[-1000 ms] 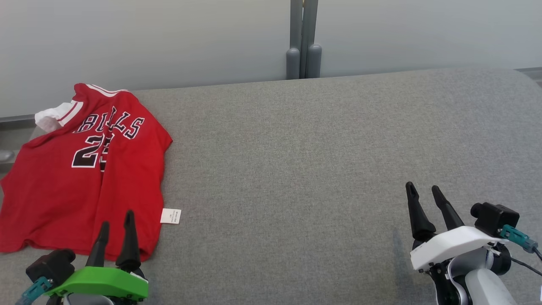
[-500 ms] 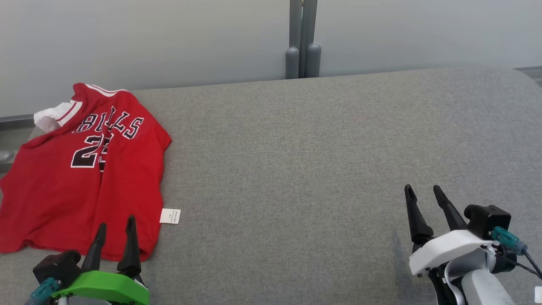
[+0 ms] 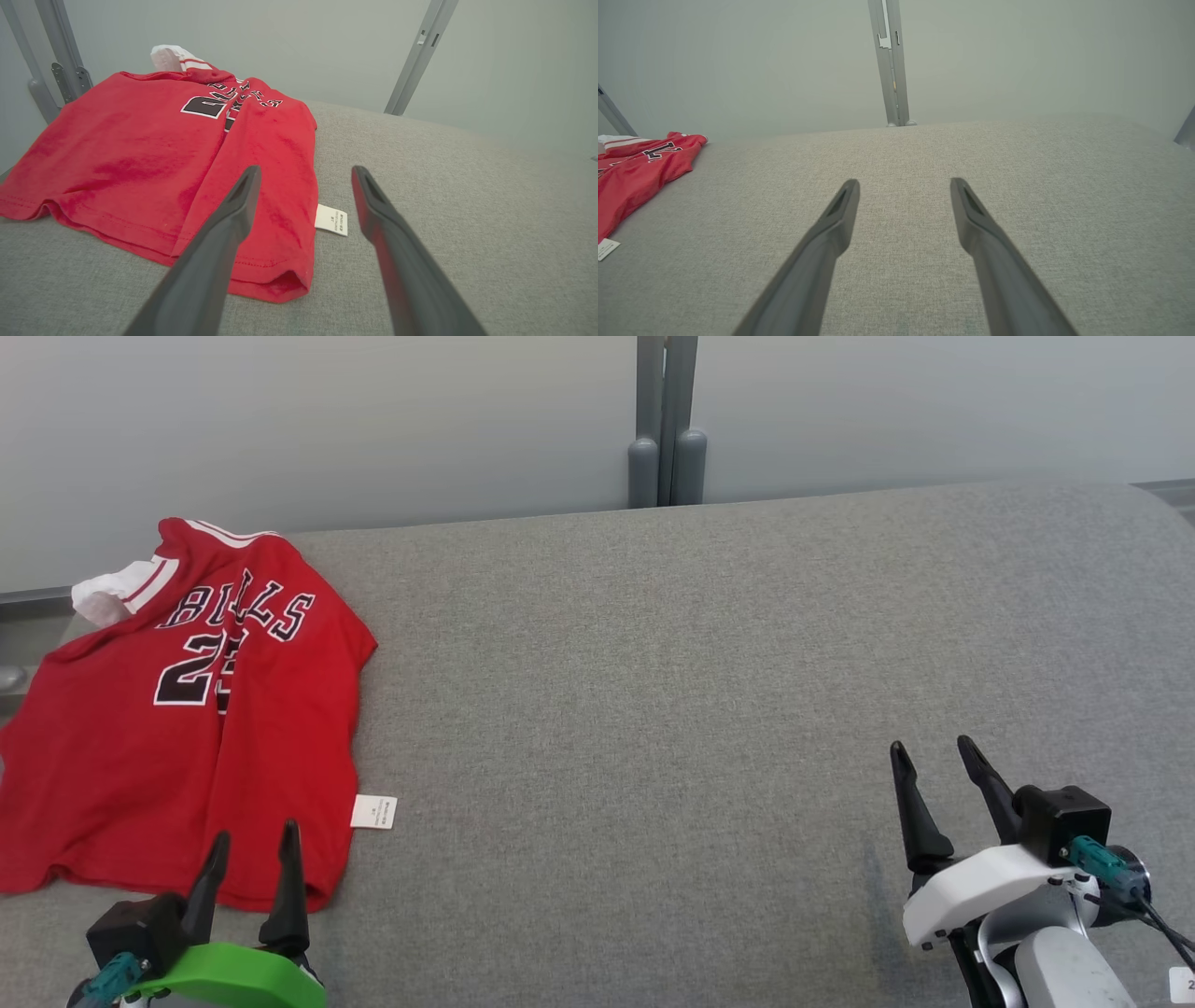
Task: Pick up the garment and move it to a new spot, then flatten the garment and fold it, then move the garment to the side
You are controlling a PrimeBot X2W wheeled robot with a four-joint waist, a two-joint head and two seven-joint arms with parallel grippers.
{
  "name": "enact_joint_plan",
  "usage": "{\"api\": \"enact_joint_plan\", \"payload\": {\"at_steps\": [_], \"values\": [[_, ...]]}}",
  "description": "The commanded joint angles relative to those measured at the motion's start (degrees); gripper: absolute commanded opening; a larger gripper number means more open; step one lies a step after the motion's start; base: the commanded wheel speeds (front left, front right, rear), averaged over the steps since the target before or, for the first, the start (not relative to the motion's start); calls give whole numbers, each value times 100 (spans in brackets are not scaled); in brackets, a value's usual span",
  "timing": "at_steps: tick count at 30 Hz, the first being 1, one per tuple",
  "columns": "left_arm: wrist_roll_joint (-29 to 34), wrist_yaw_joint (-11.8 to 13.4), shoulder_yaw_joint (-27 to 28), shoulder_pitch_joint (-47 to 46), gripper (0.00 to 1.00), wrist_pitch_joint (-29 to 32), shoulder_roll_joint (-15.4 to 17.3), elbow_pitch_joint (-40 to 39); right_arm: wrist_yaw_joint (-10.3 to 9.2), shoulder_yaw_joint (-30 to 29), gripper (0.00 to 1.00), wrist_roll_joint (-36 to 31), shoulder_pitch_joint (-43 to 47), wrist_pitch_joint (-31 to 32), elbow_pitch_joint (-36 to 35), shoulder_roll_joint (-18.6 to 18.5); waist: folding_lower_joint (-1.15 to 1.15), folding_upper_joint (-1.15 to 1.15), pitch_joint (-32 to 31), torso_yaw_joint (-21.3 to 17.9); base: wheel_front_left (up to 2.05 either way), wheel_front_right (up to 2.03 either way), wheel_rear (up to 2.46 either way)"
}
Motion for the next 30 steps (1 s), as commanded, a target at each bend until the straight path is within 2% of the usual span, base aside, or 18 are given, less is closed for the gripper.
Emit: {"api": "enact_joint_plan", "payload": {"at_steps": [1, 30], "values": [[174, -23, -9, 10, 100, -62, 65, -13, 3, -4, 100, -203, -112, -70, 0, -49, 0, 0, 0, 3, 0, 0, 0], [937, -18, -307, -18, 100, -363, 272, 497, 3, -69, 100, -1291, -94, -379, 92, -72, 0, 0, 2, 22, 0, 0, 0]]}}
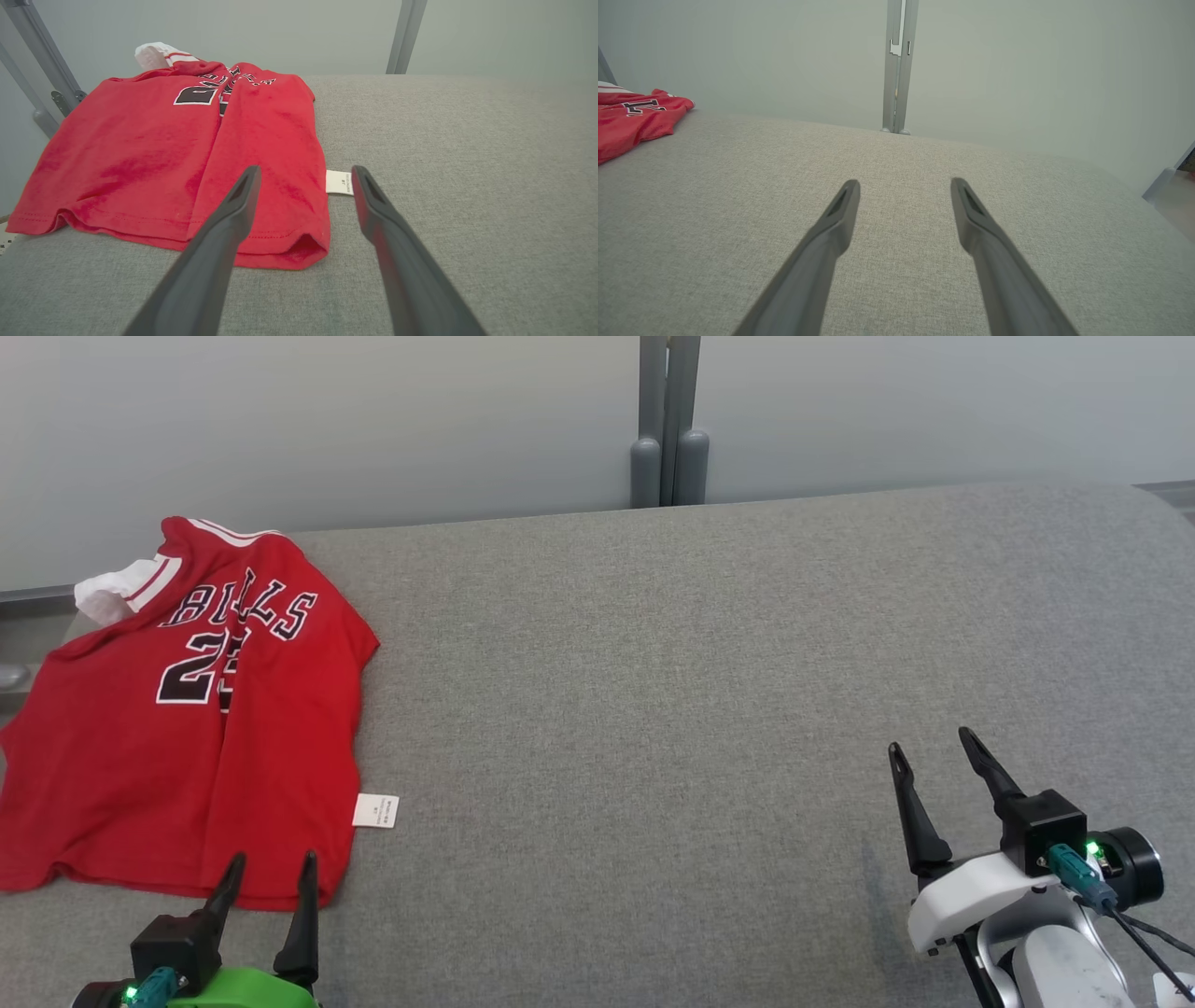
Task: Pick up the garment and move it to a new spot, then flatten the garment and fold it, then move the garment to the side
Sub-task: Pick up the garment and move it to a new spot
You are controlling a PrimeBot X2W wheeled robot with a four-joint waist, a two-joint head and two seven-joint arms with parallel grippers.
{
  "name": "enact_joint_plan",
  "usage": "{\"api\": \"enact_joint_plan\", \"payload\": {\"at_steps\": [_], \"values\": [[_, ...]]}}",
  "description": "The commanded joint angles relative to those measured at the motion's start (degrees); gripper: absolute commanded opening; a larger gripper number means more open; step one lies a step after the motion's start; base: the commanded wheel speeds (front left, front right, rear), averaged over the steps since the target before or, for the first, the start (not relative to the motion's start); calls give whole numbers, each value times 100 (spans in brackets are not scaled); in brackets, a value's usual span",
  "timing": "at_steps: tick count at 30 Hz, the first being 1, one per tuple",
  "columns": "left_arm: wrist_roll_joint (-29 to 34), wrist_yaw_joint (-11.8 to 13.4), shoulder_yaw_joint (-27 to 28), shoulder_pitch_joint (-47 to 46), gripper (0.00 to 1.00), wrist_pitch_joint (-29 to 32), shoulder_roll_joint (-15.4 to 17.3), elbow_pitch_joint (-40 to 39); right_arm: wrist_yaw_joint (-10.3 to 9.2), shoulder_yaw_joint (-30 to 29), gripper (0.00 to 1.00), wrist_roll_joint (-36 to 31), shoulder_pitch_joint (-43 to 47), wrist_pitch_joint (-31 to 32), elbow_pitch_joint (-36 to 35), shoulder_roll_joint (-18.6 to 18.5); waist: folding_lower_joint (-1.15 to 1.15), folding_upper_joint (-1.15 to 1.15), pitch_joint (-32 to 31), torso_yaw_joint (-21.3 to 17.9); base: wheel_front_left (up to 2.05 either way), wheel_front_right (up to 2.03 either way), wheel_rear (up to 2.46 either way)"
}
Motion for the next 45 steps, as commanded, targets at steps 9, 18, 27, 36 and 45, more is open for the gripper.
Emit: {"api": "enact_joint_plan", "payload": {"at_steps": [9, 18, 27, 36, 45], "values": [[-27, 5, 27, 4, 100, -37, 41, 30, 1, -26, 100, 17, -49, -25, 35, 8, 0, 0, -3, 16, 0, 0, 0], [-64, 5, 29, -7, 100, -37, 56, 27, 2, -39, 100, 19, 6, -26, 11, 47, 0, 0, -15, 20, 0, 0, 0], [-66, 6, -66, -141, 100, -36, 3, 24, 1, -24, 100, 84, 104, -25, 8, 33, 0, 0, -82, 583, 0, 0, 0], [-29, 7, 7, 119, 100, -36, 126, 127, 1, 130, 100, 152, 175, -25, 86, 70, 0, 0, -387, 2072, 0, 0, 0], [-65, 7, 124, 261, 100, -36, 209, 4, 1, 557, 100, 221, -72, -25, 198, 169, 0, 0, -493, 2627, 0, 0, 0]]}}
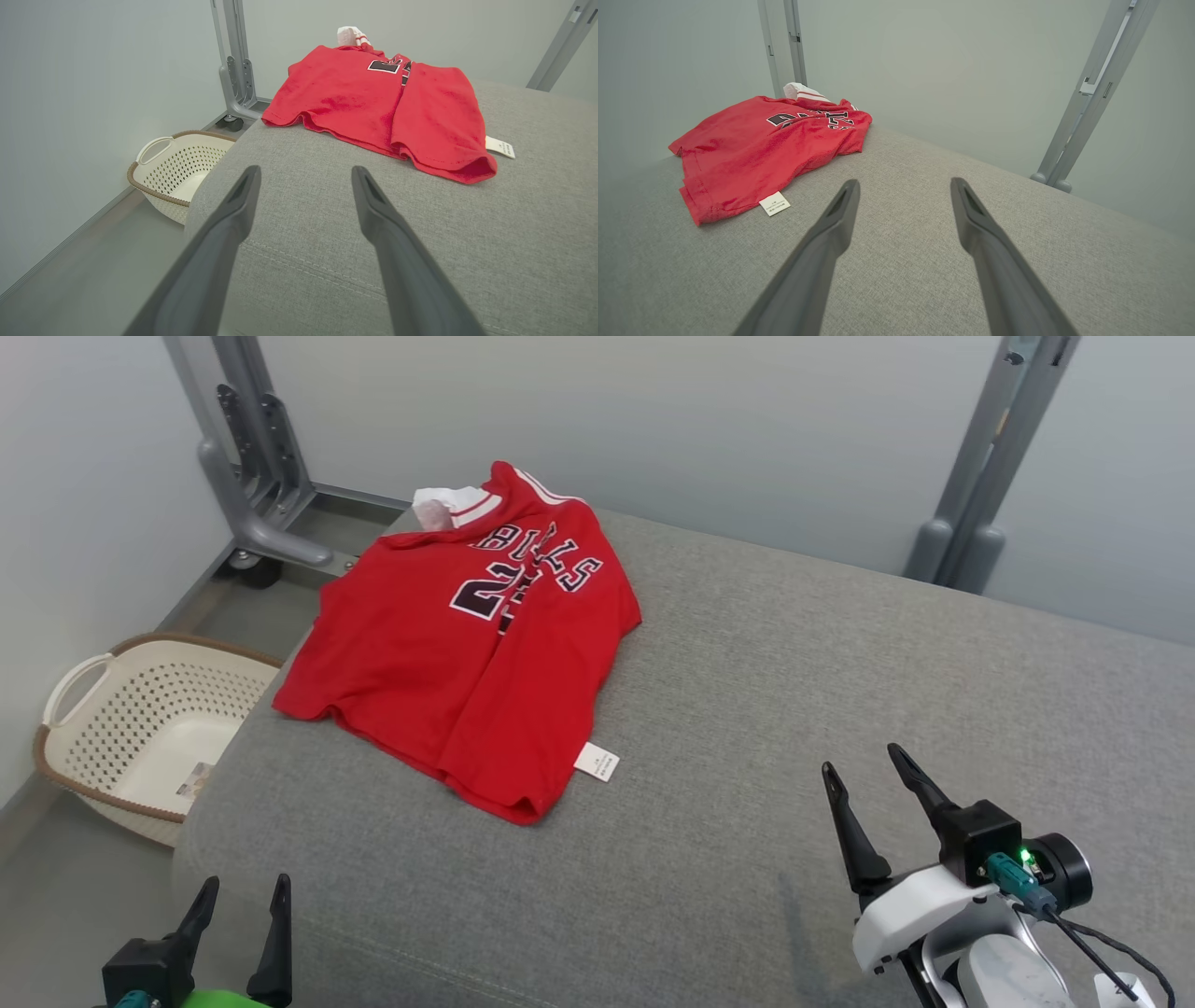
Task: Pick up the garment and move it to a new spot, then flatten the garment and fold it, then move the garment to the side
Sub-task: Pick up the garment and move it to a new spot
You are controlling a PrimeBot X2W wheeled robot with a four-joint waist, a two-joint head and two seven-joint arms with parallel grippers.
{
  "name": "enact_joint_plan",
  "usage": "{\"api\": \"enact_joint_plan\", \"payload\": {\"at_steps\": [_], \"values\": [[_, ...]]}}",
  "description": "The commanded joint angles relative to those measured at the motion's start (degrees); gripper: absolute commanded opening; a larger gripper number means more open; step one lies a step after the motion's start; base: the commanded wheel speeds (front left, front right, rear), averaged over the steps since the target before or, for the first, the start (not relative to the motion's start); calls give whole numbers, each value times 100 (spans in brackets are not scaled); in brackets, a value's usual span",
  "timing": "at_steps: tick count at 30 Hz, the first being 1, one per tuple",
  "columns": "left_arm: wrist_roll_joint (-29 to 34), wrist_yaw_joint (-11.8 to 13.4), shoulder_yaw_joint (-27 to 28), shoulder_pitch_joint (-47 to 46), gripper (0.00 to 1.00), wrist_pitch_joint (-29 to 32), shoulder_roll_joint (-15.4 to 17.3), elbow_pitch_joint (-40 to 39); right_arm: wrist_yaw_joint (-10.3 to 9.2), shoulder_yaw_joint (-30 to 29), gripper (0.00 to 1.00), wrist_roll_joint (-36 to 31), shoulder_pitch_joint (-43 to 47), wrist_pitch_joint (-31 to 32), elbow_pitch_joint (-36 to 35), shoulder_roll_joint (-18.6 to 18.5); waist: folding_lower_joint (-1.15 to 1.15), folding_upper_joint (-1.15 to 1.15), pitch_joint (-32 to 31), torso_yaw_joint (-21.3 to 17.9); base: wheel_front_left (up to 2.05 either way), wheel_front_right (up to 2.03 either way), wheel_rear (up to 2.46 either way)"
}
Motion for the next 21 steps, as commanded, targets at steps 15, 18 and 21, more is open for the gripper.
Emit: {"api": "enact_joint_plan", "payload": {"at_steps": [15, 18, 21], "values": [[-48, 10, -94, -88, 100, -17, 68, -89, -2, -55, 100, -2, 118, -19, 6, -2, 0, 0, -126, 140, 0, 0, 0], [-134, 10, -185, -256, 100, -17, 17, -80, -2, -88, 100, -19, 101, -19, -17, -72, 0, 0, 11, 85, 0, 0, 0], [-242, 10, -408, -705, 100, 90, 5, -45, -2, -77, 100, -76, -66, -19, -83, -212, 0, 0, 352, 9, 0, 0, 0]]}}
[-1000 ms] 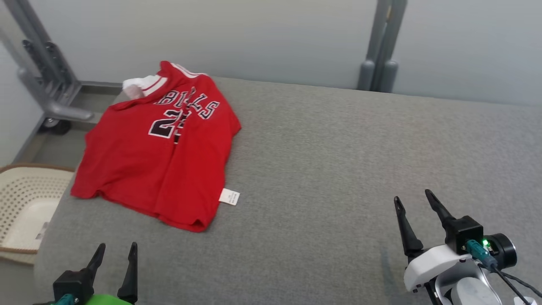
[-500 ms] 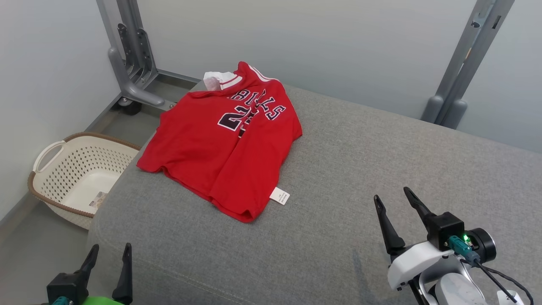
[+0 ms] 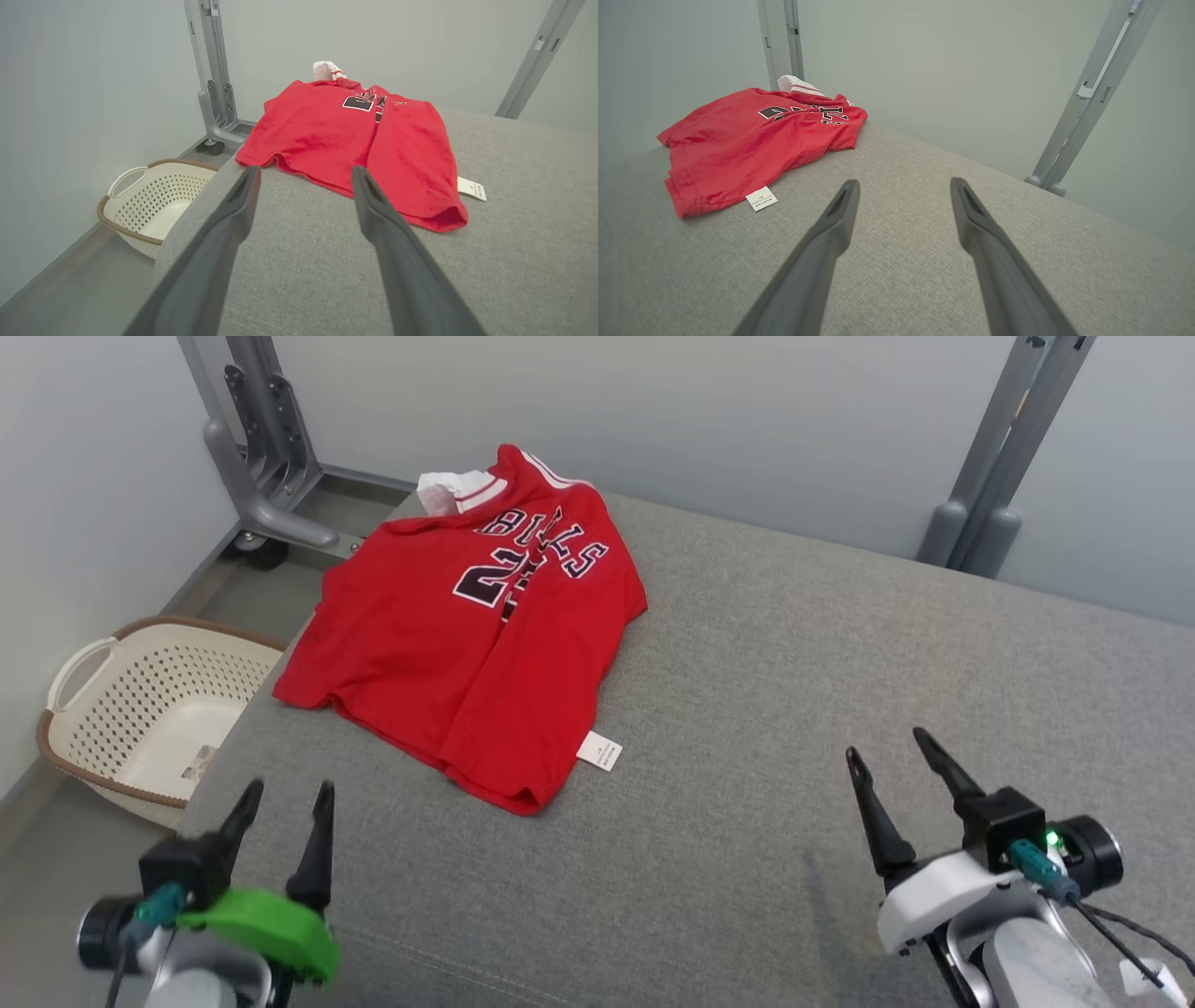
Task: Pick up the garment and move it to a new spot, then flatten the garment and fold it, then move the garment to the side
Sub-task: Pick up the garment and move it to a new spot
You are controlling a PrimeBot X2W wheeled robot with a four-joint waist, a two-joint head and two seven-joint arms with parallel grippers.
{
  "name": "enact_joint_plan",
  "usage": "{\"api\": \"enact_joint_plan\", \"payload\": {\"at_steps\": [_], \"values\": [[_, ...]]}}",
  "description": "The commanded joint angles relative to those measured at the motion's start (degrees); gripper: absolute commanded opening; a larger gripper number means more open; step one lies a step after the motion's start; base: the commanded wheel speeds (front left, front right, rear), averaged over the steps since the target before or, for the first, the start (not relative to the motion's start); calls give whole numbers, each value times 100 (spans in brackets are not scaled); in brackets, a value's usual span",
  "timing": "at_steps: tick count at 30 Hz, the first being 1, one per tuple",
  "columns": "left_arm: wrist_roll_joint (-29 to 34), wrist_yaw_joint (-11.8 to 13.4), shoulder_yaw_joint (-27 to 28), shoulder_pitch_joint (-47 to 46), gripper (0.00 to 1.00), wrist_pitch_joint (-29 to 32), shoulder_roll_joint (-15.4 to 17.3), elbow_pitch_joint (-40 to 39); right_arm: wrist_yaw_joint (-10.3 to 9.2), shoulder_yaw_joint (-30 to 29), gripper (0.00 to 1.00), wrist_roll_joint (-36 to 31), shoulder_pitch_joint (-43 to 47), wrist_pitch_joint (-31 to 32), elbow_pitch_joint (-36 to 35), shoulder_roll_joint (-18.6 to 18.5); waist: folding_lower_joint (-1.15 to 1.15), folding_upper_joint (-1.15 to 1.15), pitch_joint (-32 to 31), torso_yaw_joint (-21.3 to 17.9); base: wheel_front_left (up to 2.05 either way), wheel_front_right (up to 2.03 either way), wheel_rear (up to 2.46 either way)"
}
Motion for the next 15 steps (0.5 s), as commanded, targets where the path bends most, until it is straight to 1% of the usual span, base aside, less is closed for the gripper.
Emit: {"api": "enact_joint_plan", "payload": {"at_steps": [1, 5, 6, 11, 13, 15], "values": [[-87, 10, -88, -364, 100, 117, 5, 25, -2, 10, 100, -57, -173, -19, -59, -95, 0, 0, 427, -127, 0, 0, 0], [-344, 10, -402, -1387, 100, 720, 79, 246, -2, 169, 100, -109, -520, -19, -116, -287, 0, 0, 1064, -344, 0, 0, 0], [-539, 10, -575, -1879, 100, 1114, 103, 403, -2, 259, 100, -106, -723, -19, -111, -368, 0, 0, 1383, -472, 0, 0, 0], [-1221, 10, -1084, -2901, 100, 2196, 241, 821, -2, 413, 100, -118, -1136, -19, -172, -563, 0, 0, 2089, -794, 0, 0, 0], [-1415, 10, -1266, -3198, 100, 2404, 326, 988, -2, 425, 100, -124, -1241, -19, -187, -622, 0, 0, 2298, -902, 0, 0, 0], [-1710, 10, -1381, -3414, 100, 2393, 332, 1141, -2, 448, 100, -122, -1330, -19, -203, -661, 0, 0, 2469, -1023, 0, 0, 0]]}}
